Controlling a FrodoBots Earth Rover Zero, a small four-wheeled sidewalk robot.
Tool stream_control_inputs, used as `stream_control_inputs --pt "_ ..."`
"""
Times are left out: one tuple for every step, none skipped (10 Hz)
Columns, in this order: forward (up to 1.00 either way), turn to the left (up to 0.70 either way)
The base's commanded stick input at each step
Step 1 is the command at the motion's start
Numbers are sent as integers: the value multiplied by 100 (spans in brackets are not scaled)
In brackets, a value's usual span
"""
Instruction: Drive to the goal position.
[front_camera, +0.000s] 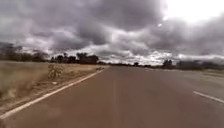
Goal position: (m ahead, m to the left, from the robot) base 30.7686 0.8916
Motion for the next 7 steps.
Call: stream_control_inputs --pt "85 4" --pt "85 4" --pt "85 4" --pt "85 4" --pt "85 4" --pt "85 4" --pt "85 4"
